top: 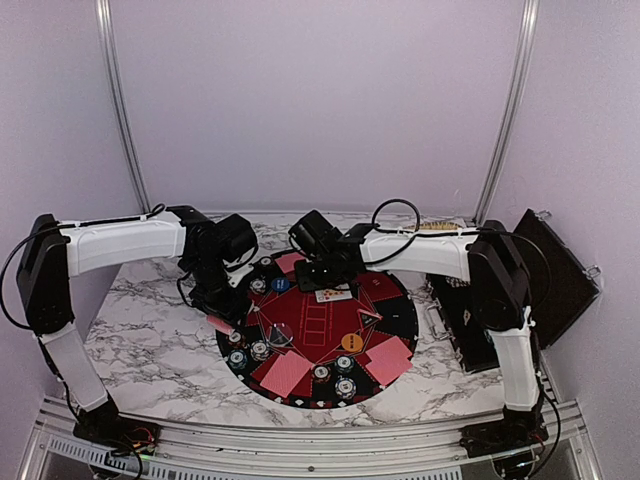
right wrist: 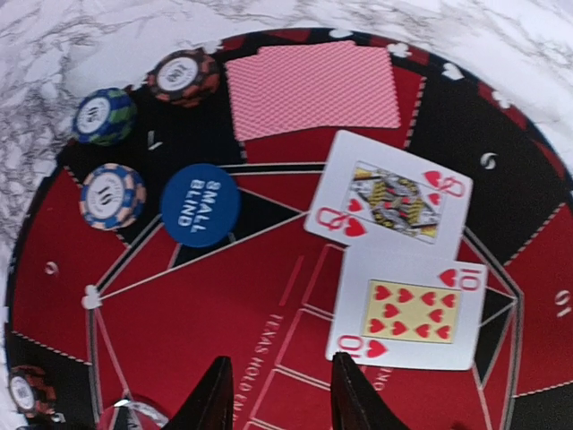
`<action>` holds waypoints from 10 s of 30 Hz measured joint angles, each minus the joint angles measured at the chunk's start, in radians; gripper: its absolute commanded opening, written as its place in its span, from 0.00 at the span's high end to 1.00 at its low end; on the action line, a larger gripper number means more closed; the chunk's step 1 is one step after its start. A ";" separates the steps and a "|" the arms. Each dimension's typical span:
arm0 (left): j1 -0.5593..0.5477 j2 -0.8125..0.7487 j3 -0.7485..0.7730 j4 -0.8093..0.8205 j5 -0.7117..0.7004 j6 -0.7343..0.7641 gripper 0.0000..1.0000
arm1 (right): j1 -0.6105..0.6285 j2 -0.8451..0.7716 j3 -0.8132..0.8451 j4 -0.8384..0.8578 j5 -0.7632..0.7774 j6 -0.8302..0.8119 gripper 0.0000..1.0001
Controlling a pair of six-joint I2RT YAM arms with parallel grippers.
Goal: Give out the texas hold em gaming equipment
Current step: Flop the poker card in the community card area, then adjust the poker card in the community card area, then pick up the poker card from the face-down deck piles, then flop the poker card in the community card area.
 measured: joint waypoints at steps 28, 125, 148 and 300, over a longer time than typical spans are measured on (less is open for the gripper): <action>0.001 0.000 -0.003 0.004 0.000 0.000 0.67 | -0.380 -0.184 -0.531 0.501 -0.719 0.054 0.28; -0.137 0.000 0.087 0.010 0.051 0.056 0.66 | -0.096 -0.136 -0.630 1.143 -1.178 0.580 0.34; -0.142 0.000 0.087 0.002 0.053 0.060 0.66 | -0.051 -0.058 -0.555 1.157 -1.131 0.613 0.37; -0.012 -0.045 -0.037 0.042 0.008 0.018 0.67 | 0.109 0.055 0.193 -0.439 0.398 0.138 1.00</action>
